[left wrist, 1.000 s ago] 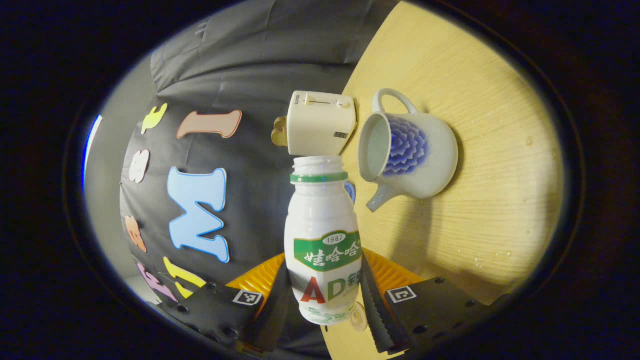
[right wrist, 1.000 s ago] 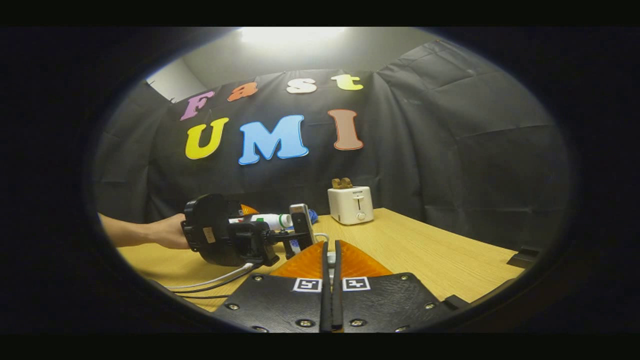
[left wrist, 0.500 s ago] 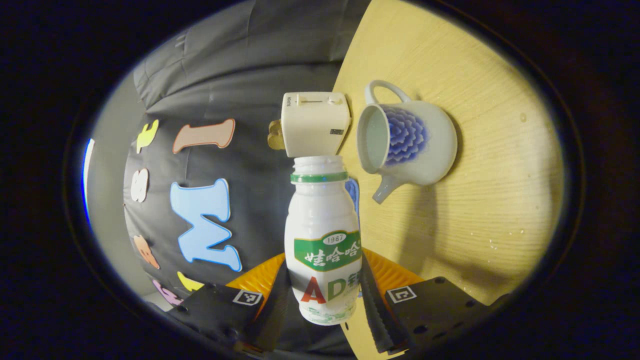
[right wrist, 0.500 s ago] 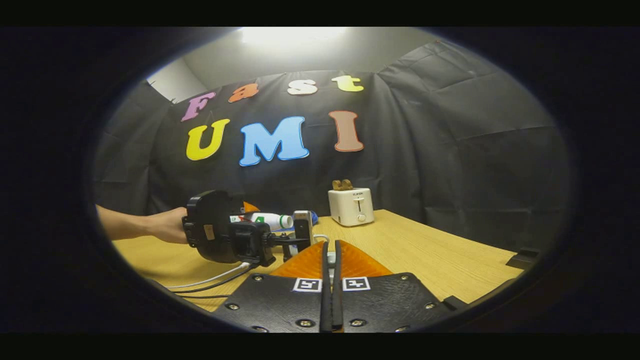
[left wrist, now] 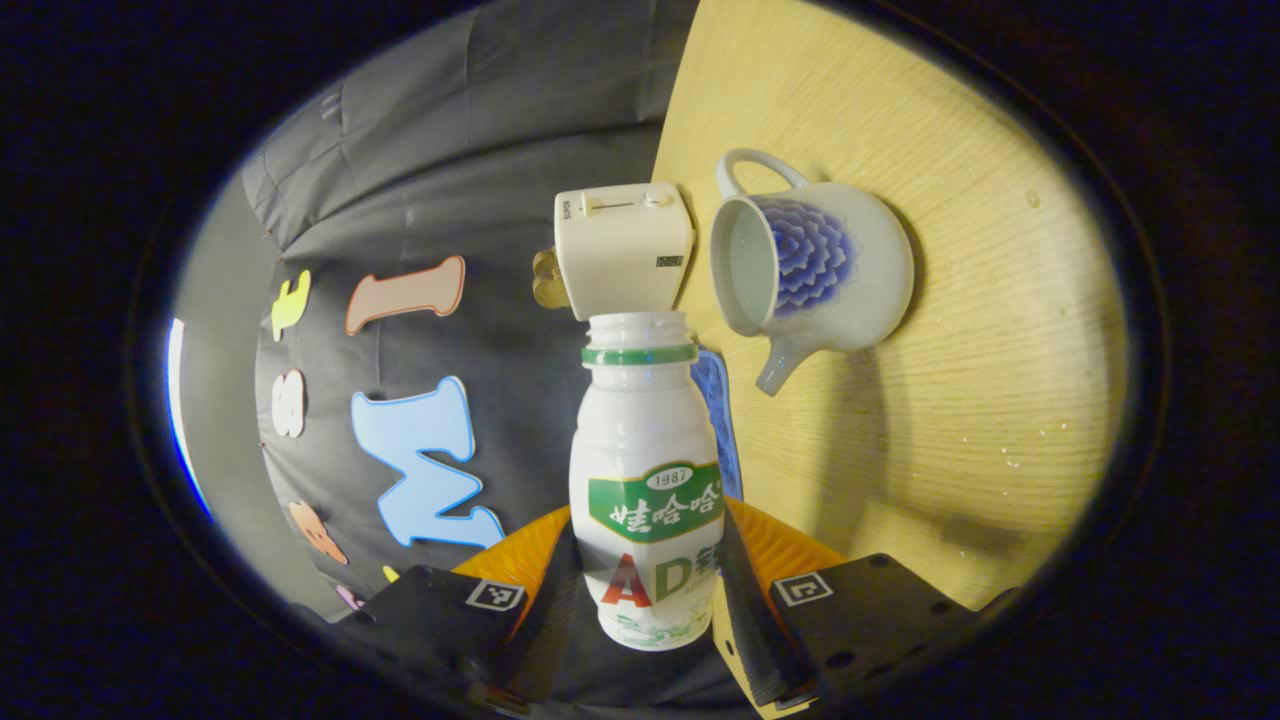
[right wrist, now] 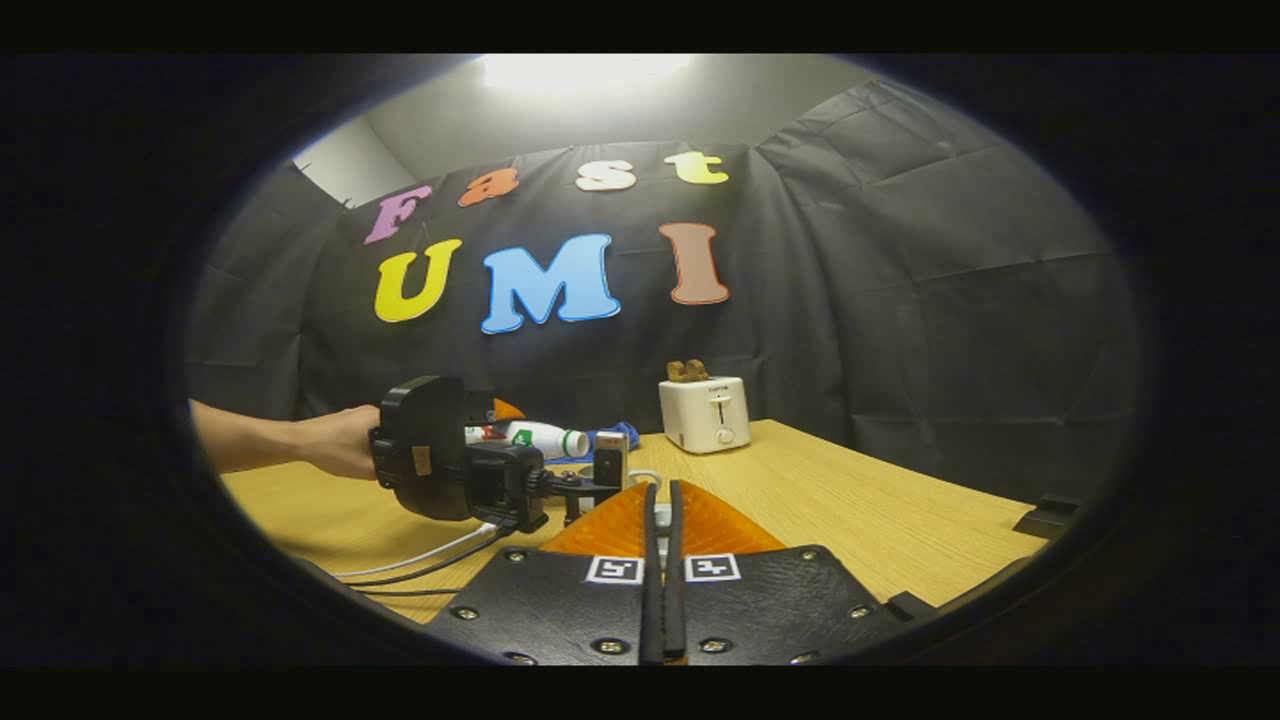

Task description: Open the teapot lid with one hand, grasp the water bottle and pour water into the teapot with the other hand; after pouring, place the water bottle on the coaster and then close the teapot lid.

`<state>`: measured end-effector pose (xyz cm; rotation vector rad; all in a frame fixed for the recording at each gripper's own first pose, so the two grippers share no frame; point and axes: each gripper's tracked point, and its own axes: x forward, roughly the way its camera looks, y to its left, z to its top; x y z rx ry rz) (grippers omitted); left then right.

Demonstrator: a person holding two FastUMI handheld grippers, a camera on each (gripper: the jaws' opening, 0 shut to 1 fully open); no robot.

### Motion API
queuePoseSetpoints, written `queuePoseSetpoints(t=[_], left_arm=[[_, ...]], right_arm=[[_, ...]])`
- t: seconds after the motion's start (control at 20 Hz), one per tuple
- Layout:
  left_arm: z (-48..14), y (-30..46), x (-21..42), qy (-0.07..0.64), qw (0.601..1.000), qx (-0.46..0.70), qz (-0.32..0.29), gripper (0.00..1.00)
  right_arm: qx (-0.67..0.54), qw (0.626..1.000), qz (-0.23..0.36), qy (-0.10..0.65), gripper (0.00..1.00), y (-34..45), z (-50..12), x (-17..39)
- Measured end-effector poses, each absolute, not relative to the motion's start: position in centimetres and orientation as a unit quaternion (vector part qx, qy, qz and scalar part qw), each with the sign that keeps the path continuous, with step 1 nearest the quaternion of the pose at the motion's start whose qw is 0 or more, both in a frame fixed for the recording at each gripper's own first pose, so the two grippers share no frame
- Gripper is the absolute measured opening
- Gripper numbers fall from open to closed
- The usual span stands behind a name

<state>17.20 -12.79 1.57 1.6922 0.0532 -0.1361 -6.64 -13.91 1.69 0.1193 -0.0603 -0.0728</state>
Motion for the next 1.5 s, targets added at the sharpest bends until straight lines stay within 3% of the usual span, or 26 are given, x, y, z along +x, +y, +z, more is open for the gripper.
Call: queuePoseSetpoints(t=[0.3, 0.35, 0.4, 0.45, 0.55, 0.6, 0.65, 0.7, 1.5], left_arm=[[2.0, -12.7, 17.5, 0.021, 0.65, 0.758, -0.058, 0.76], [2.0, -12.8, 17.5, 0.021, 0.648, 0.759, -0.059, 0.82], [2.1, -12.7, 17.5, 0.019, 0.646, 0.761, -0.058, 0.69], [2.1, -12.7, 17.6, 0.018, 0.645, 0.762, -0.057, 0.76], [2.2, -12.6, 17.7, 0.019, 0.642, 0.764, -0.056, 0.76], [2.4, -12.5, 17.7, 0.018, 0.641, 0.765, -0.053, 0.82], [2.3, -12.5, 17.7, 0.018, 0.641, 0.766, -0.051, 0.82], [2.4, -12.4, 17.7, 0.018, 0.641, 0.766, -0.05, 0.76], [3.3, -13.3, 17.5, 0.003, 0.617, 0.786, -0.044, 0.76]], right_arm=[[0.061, 0.997, -0.037, -0.029, 0.01, -14.1, 1.6, -6.6], [0.062, 0.997, -0.037, -0.029, 0.01, -14.1, 1.6, -6.5], [0.062, 0.997, -0.036, -0.029, 0.01, -14.0, 1.7, -6.5], [0.062, 0.997, -0.036, -0.029, 0.01, -14.0, 1.8, -6.6], [0.062, 0.997, -0.035, -0.029, 0.01, -14.0, 1.7, -6.6], [0.062, 0.997, -0.035, -0.029, 0.0, -13.9, 1.7, -6.6], [0.061, 0.997, -0.036, -0.029, 0.01, -14.0, 1.8, -6.6], [0.06, 0.997, -0.037, -0.029, 0.01, -14.1, 1.7, -6.6], [0.061, 0.997, -0.038, -0.033, 0.01, -14.2, 2.3, -6.8]])
